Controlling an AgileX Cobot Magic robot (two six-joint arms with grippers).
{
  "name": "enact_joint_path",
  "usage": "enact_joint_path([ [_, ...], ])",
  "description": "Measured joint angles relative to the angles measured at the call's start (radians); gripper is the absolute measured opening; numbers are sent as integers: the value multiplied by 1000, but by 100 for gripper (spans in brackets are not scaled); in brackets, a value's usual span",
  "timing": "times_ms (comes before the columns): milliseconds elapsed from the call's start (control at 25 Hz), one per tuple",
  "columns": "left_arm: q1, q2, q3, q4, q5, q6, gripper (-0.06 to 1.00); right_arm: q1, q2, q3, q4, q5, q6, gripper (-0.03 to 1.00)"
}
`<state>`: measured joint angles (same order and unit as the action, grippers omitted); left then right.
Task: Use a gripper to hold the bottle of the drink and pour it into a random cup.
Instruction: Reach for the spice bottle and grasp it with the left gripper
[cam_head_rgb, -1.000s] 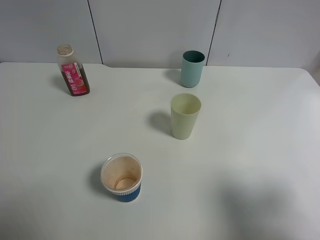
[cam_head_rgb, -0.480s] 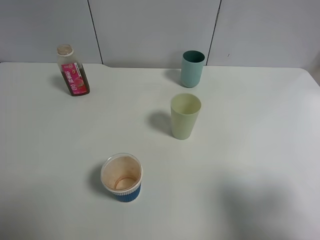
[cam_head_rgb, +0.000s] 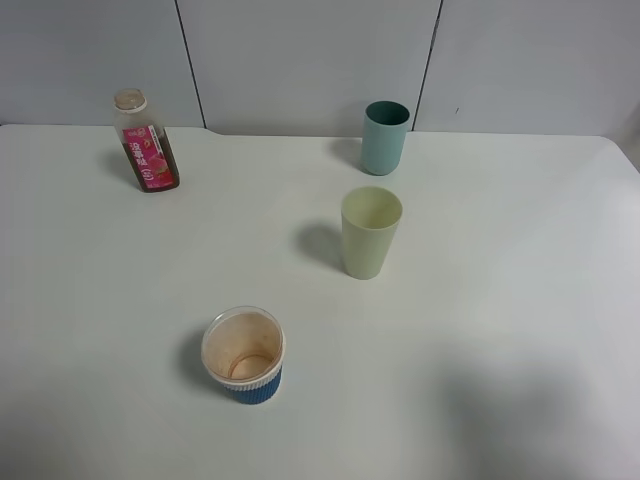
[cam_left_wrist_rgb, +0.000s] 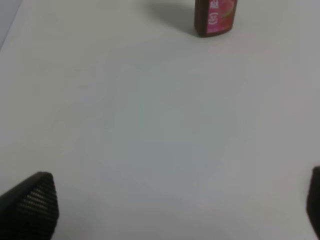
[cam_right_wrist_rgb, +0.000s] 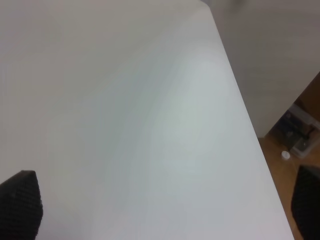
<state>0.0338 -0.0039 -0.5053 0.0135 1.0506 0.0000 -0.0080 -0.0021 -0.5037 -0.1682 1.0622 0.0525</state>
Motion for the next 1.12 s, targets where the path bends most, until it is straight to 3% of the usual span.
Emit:
enact_joint_path([
  [240, 0, 70, -7, -3, -10, 0, 98, 0, 0, 0, 0, 0, 0, 99],
  [560, 0, 269, -51, -4, -238, 0, 98, 0, 0, 0, 0, 0, 0, 99],
  [800, 0, 479, -52, -1, -319, 0, 98, 0, 0, 0, 0, 0, 0, 99],
  [1120, 0, 725, -52, 88, -482, 0, 98, 0, 0, 0, 0, 0, 0, 99],
])
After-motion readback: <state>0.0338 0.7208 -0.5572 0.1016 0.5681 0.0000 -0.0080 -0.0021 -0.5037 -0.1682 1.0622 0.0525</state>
